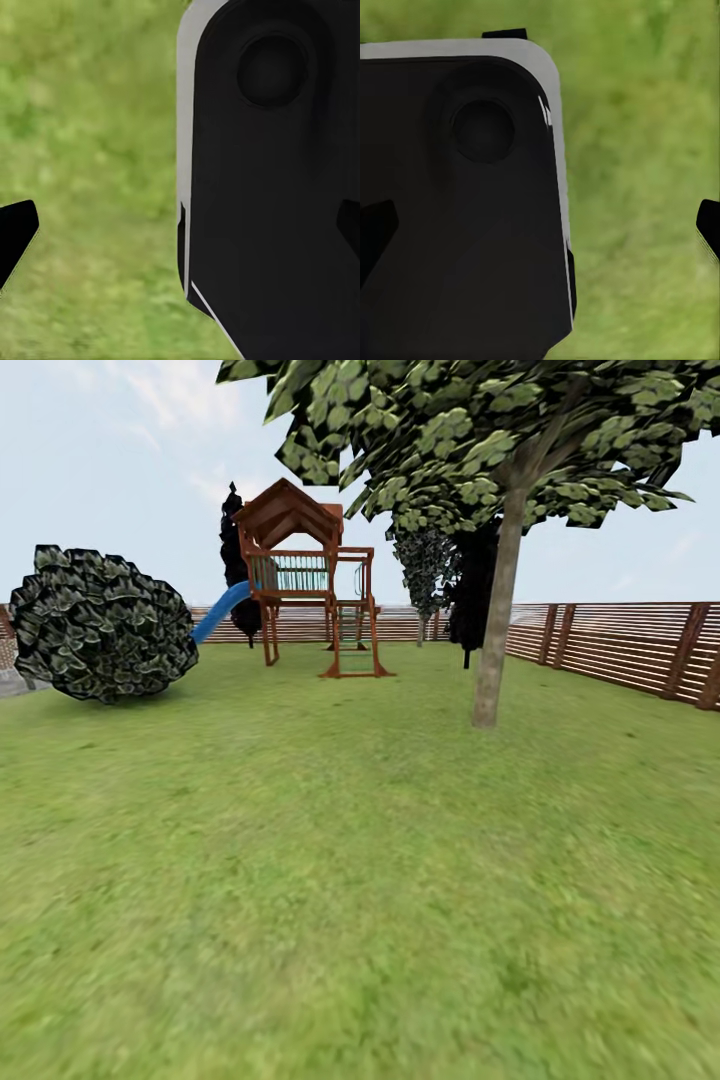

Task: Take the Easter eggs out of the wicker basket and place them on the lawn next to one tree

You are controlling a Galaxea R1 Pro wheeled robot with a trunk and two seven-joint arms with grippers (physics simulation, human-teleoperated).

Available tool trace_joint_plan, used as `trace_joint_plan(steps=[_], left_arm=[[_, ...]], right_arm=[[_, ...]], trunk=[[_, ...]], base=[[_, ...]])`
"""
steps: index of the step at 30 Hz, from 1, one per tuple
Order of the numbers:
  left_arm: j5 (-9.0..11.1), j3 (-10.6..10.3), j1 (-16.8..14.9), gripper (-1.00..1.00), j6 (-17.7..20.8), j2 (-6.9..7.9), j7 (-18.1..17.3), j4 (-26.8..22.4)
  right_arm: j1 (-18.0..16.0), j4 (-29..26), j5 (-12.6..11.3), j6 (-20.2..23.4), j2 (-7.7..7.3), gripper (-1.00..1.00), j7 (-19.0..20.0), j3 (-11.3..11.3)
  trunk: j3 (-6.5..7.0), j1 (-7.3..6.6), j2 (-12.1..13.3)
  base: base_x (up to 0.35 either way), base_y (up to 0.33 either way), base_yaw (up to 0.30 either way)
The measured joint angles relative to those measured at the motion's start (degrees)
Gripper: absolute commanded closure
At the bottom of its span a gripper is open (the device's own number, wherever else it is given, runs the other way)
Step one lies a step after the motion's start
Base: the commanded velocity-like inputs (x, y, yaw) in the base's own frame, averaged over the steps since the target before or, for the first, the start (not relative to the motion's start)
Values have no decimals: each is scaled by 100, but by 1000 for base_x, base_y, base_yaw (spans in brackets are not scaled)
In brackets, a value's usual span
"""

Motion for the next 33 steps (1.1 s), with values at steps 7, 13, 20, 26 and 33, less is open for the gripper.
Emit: trace_joint_plan(steps=[7, 13, 20, 26, 33], left_arm=[[-12, -11, 0, -100, -19, -6, -3, 0], [-16, -23, 0, -100, -19, -9, -5, 1], [-16, -23, 0, -100, -16, -3, -6, 4], [-17, -10, 0, -100, 12, 0, -23, 1], [-16, -1, 0, -100, 16, 8, -27, 0]], right_arm=[[0, 14, 72, 21, 9, -100, 39, 46], [0, 119, 87, 55, 168, -100, 50, 52], [0, 140, 58, 41, 270, -100, 37, 32], [0, 94, 50, 35, 226, -100, 21, 14], [0, 81, 31, 24, 220, -100, 6, -3]], trunk=[[0, 2, 0], [0, 4, 0], [0, 4, 0], [0, 0, 0], [0, 0, 0]], base=[[211, 0, 0], [19, 0, 0], [5, 0, 0], [223, 0, 0], [322, 0, 0]])
